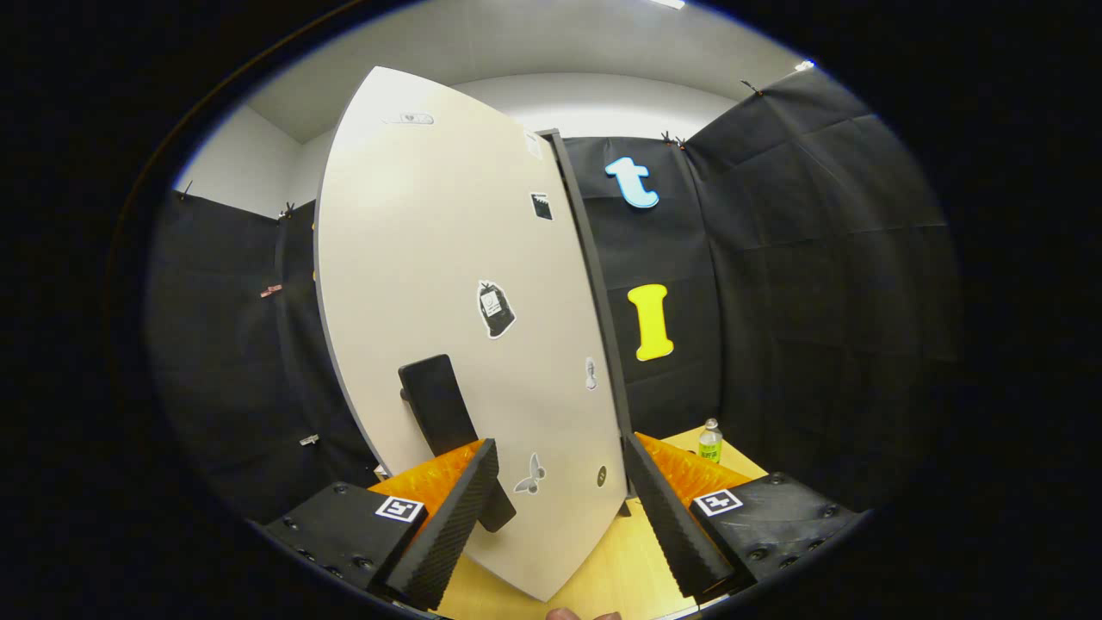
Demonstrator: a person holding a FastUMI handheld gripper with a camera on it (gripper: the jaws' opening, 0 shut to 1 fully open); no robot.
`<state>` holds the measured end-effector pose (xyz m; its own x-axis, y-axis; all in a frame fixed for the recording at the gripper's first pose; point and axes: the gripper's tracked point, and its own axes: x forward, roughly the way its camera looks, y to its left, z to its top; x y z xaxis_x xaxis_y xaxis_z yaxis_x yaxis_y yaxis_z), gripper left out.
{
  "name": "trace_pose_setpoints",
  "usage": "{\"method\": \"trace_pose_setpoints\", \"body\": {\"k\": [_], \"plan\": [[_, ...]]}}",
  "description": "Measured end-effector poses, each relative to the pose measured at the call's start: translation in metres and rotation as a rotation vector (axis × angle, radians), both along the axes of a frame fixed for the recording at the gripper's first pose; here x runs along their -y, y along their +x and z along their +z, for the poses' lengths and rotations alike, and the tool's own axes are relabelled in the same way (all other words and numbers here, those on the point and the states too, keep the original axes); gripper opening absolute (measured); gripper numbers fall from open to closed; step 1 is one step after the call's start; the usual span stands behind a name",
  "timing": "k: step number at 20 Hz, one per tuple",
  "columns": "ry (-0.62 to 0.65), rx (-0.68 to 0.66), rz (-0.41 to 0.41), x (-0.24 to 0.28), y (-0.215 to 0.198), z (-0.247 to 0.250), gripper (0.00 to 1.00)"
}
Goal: Open the shoe cabinet door, grab the shoes and put them into the shoe cabinet, then close the shoe cabinet door.
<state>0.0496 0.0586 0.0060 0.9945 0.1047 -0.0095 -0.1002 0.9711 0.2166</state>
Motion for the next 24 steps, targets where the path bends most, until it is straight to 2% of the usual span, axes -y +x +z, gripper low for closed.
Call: {"method": "trace_pose_setpoints", "body": {"k": [6, 10, 24], "plan": [[-0.001, 0.032, 0.109, -0.068, 0.026, 0.007, 0.98], [-0.039, 0.056, 0.139, -0.081, 0.027, 0.013, 0.98], [-0.094, 0.077, 0.078, -0.067, 0.02, 0.022, 0.98]]}}
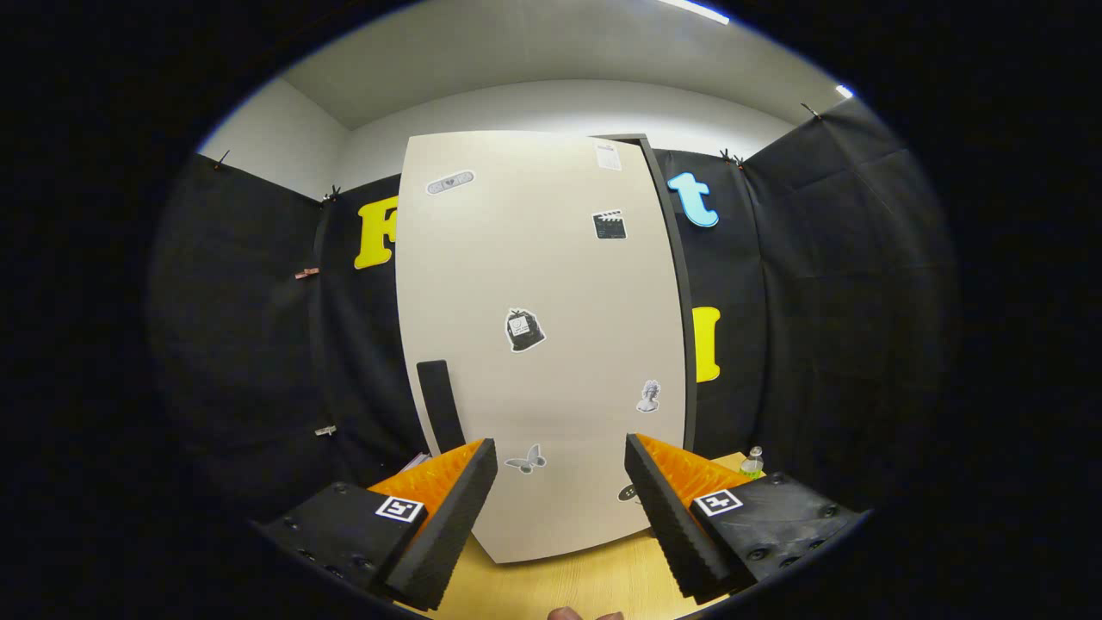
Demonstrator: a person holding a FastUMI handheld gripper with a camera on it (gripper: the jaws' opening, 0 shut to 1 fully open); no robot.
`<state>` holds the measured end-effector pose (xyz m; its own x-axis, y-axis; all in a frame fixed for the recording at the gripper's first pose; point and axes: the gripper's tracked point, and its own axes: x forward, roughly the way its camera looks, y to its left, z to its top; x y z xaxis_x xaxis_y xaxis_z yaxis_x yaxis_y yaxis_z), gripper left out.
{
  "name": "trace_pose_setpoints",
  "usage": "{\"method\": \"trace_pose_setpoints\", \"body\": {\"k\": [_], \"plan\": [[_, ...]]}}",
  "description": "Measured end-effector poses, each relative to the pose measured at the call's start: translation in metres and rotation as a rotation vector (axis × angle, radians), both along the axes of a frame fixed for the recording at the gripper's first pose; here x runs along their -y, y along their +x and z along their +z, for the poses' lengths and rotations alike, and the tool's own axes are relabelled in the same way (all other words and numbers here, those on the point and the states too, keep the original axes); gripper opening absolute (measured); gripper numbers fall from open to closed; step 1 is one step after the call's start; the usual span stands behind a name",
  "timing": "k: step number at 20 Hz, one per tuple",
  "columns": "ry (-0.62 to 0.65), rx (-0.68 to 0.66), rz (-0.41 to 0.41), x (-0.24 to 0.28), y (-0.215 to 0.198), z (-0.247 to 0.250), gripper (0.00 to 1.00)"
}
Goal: Open the shoe cabinet door, grab the shoes and put them into the shoe cabinet, then close the shoe cabinet door.
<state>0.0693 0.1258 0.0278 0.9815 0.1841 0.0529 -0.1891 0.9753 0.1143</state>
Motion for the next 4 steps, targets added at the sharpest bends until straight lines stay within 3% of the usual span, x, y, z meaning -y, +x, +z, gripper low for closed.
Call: {"method": "trace_pose_setpoints", "body": {"k": [4], "plan": [[0.002, -0.002, -0.005, 0.0029, -0.001, 0.0005, 0.98]]}}
